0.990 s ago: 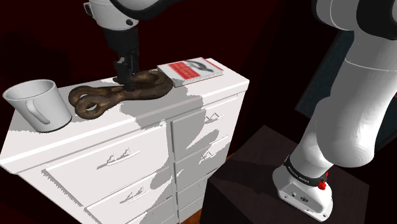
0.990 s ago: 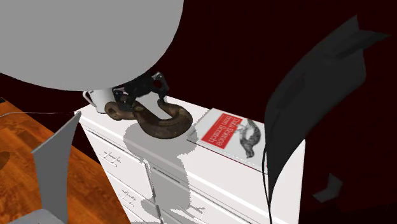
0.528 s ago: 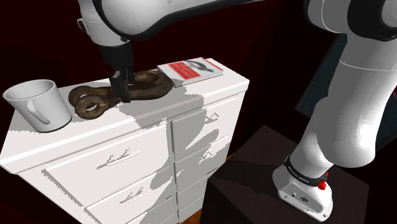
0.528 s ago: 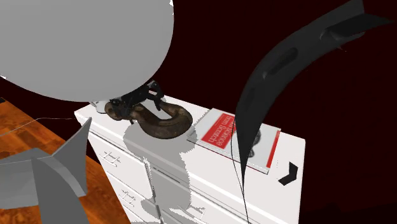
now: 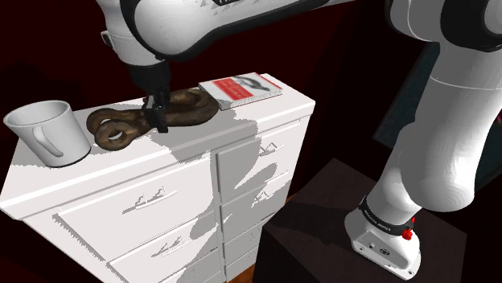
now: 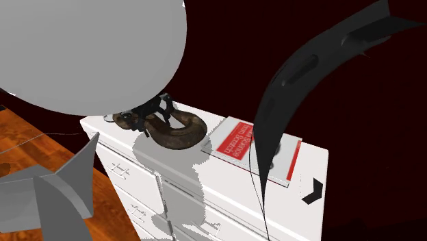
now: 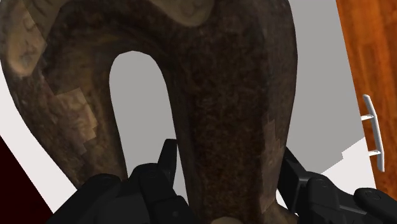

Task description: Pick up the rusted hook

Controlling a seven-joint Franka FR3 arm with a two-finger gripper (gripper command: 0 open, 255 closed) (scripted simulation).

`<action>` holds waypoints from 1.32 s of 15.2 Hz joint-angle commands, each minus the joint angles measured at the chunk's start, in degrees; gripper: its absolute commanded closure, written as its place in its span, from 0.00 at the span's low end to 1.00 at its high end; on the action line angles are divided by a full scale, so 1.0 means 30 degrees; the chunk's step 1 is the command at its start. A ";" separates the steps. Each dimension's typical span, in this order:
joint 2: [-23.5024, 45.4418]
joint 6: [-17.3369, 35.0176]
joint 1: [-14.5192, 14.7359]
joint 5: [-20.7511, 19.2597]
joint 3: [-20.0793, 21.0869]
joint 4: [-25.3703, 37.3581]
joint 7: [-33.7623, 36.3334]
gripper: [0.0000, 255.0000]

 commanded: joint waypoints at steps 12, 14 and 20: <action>0.0008 -0.1779 0.0091 0.0117 0.0054 0.1777 -0.0306 1.00; 0.0044 -0.2298 0.0129 0.0124 0.0070 0.2335 -0.0383 1.00; 0.0288 -0.3916 0.0287 0.0073 0.0118 0.4191 -0.0592 1.00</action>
